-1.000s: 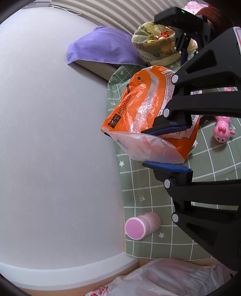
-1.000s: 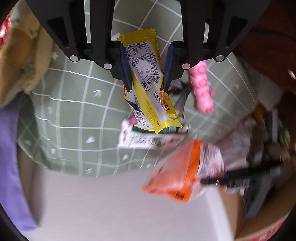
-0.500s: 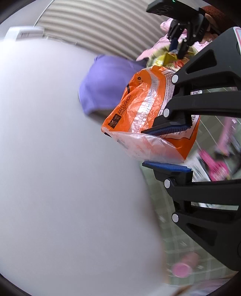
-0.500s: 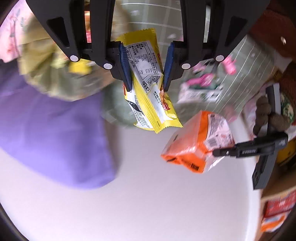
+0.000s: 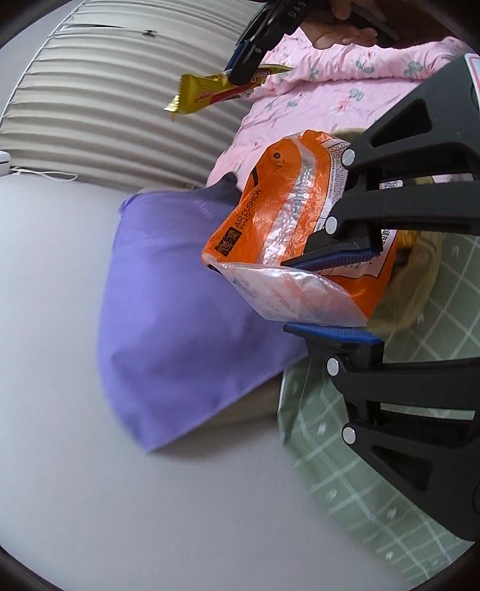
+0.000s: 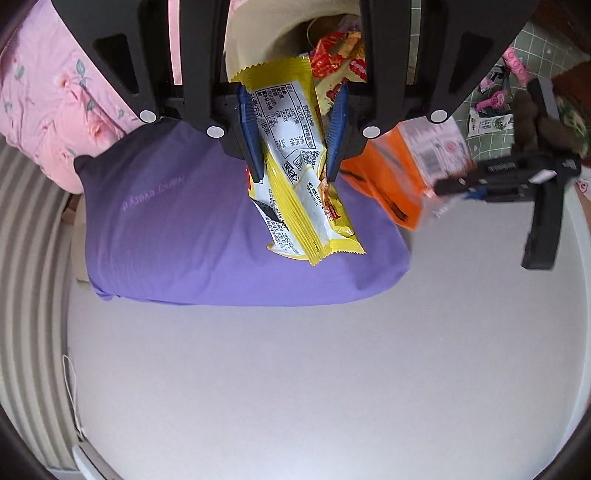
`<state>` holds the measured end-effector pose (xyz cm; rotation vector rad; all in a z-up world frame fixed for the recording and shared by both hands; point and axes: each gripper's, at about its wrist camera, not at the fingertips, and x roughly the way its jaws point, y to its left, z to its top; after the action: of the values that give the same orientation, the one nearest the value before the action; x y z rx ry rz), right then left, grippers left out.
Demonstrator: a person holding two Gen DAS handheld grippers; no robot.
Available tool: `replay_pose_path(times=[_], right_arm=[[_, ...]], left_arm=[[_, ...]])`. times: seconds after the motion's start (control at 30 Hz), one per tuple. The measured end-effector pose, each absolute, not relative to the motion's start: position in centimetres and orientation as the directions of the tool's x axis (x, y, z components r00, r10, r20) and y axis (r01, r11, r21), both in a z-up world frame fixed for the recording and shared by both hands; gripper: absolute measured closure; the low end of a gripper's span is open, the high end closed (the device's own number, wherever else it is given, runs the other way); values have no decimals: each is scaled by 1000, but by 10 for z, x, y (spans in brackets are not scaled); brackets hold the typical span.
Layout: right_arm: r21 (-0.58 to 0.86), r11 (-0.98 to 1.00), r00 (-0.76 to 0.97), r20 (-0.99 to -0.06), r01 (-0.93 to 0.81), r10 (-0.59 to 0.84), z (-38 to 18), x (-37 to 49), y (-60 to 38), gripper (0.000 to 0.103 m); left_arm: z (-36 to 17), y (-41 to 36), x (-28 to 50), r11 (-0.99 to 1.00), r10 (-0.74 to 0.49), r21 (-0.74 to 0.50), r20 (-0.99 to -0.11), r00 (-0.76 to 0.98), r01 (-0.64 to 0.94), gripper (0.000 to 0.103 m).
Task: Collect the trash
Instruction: 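Carry the orange bag and yellow snack bar into the trash bag and release both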
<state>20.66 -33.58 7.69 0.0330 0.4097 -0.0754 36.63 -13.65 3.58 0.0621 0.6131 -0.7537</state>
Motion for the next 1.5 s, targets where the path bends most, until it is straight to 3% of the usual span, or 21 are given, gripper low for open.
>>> replay_pose_path(times=[0.17, 0.33, 0.63, 0.93, 1.5], right_arm=[[53, 995, 907, -418, 79, -49, 66, 209, -342, 71], [102, 993, 898, -440, 65, -13, 55, 219, -344, 71], [154, 988, 842, -536, 34, 54, 14, 235, -332, 71], [30, 1000, 722, -691, 1, 20, -42, 263, -312, 71], [-47, 999, 711, -702, 19, -46, -42, 260, -319, 71]], left_arm=[[-9, -194, 369, 690, -598, -144, -666, 447, 710, 78], [-35, -210, 367, 707, -536, -107, -726, 431, 700, 78], [-43, -200, 361, 696, -551, -133, -729, 406, 705, 79], [-45, -182, 366, 684, -582, -186, -723, 373, 705, 79], [-51, -205, 383, 640, -613, -221, -725, 315, 736, 79]])
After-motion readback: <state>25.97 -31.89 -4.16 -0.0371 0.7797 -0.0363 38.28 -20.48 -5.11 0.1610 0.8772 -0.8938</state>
